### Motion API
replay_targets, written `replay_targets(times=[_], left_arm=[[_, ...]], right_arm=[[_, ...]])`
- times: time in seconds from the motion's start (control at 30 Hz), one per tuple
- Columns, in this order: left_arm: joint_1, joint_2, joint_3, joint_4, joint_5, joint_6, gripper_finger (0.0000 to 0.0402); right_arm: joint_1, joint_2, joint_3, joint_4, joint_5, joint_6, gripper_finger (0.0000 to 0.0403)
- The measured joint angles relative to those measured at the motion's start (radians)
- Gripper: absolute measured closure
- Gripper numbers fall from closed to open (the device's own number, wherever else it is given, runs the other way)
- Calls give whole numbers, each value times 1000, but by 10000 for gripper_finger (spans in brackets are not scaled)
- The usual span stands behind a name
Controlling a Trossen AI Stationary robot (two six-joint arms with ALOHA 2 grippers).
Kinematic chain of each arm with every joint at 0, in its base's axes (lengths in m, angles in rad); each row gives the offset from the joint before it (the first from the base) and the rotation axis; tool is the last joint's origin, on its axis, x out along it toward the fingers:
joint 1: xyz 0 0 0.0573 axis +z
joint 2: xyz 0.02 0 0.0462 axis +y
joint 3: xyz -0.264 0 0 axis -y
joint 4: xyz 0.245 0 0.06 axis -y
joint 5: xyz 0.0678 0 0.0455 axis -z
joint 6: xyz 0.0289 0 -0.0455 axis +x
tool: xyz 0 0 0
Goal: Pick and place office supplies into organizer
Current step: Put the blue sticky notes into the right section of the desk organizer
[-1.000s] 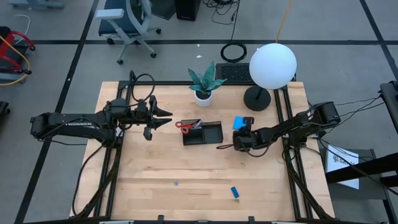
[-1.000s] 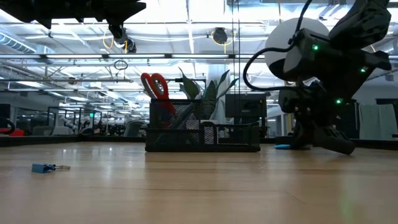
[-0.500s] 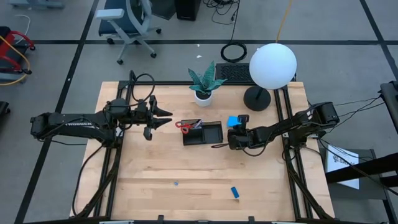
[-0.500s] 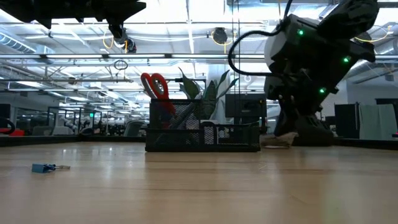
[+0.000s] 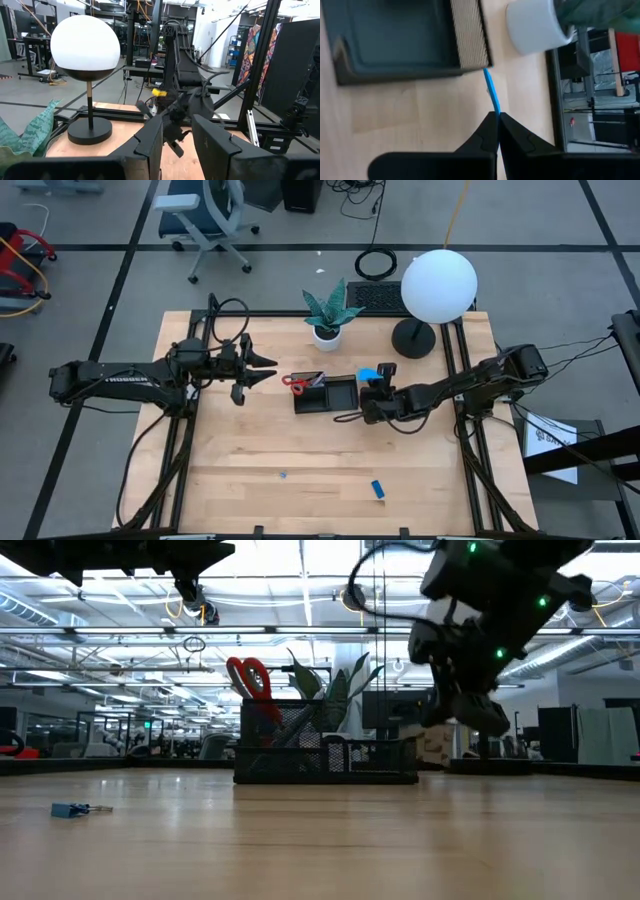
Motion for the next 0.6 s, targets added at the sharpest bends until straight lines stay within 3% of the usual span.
replay_targets(times=[0.6], left_arm=[[0, 0, 0, -1, 0, 0, 289]], right_arm=[[120, -114, 14, 95, 97, -66, 403]])
